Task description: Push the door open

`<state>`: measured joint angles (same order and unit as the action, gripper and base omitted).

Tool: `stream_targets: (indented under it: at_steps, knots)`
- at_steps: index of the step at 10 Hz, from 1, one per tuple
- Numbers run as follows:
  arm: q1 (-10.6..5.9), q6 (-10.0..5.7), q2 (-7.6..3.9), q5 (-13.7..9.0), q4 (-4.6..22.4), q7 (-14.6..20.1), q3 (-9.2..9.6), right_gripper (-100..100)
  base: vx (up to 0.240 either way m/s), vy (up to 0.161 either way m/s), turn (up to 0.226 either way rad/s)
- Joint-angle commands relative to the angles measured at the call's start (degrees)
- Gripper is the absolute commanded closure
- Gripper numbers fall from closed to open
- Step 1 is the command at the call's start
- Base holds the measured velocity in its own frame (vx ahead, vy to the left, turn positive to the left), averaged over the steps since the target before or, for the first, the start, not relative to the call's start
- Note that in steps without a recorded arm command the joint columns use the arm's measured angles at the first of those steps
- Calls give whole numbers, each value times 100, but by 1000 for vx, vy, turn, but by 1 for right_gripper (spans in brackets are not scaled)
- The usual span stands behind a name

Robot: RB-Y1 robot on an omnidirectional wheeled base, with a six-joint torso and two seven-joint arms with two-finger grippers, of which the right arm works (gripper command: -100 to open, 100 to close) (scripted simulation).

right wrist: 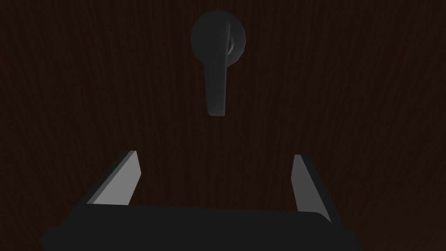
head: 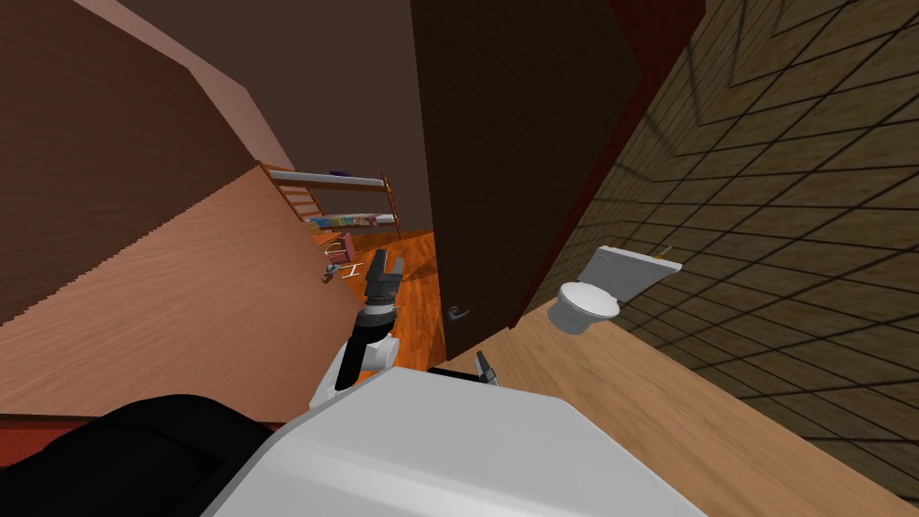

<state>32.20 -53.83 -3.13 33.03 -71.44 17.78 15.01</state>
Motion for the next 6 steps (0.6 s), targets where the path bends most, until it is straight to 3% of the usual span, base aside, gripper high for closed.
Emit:
stream_targets:
  at_steps: [1, 3, 6]
  knots:
    - [-3, -63, 16, 47, 113, 22, 27, -100, 185, 64, -24]
    - [-3, -79, 23, 58, 149, 22, 32, -100, 140, 23, -21]
    - [-174, 75, 29, 8, 227, -17, 41, -100, 137, 88, 33]
